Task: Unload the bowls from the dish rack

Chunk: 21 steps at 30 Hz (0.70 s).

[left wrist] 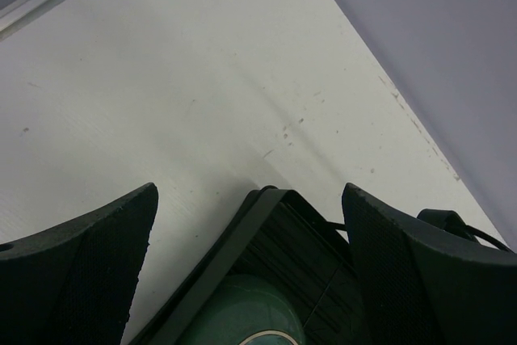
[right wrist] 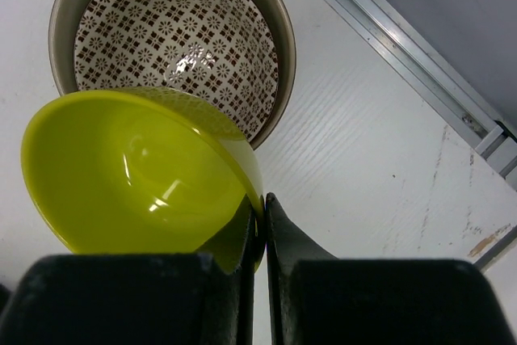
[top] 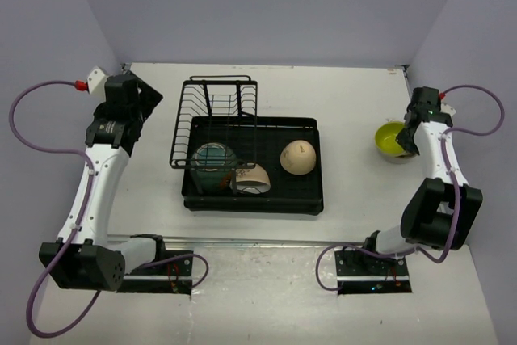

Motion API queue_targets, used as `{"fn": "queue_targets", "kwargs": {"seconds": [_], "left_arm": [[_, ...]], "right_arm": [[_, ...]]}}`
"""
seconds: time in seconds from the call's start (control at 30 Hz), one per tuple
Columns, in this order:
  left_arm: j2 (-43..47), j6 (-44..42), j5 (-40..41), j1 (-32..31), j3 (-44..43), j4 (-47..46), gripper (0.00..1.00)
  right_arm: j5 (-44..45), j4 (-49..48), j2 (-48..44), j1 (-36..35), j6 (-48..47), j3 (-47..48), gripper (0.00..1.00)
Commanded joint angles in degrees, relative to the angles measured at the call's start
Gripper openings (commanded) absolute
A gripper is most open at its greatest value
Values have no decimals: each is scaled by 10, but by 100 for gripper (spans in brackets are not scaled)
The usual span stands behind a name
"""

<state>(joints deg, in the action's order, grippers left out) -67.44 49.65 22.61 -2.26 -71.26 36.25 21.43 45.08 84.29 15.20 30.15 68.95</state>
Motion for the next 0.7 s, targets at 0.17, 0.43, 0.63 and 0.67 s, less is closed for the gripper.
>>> {"fn": "queue_targets", "kwargs": {"seconds": [0.17,0.43,0.63,0.67], "left_arm": [[-16,-27,-7,8,-33,-17,95],[-23,6,-31,12,-14,-28,94],[-25,6,-27,12,-15,-30,94],[-25,5,-27,12,-16,-30,94]], "right_arm": [[-17,-51,-12,40,10,1,0],[-22,-59,34,59,9,24,0],[-31,-61,69,59,10,36,0],[-34,-61,77,59,11,39,0]]}}
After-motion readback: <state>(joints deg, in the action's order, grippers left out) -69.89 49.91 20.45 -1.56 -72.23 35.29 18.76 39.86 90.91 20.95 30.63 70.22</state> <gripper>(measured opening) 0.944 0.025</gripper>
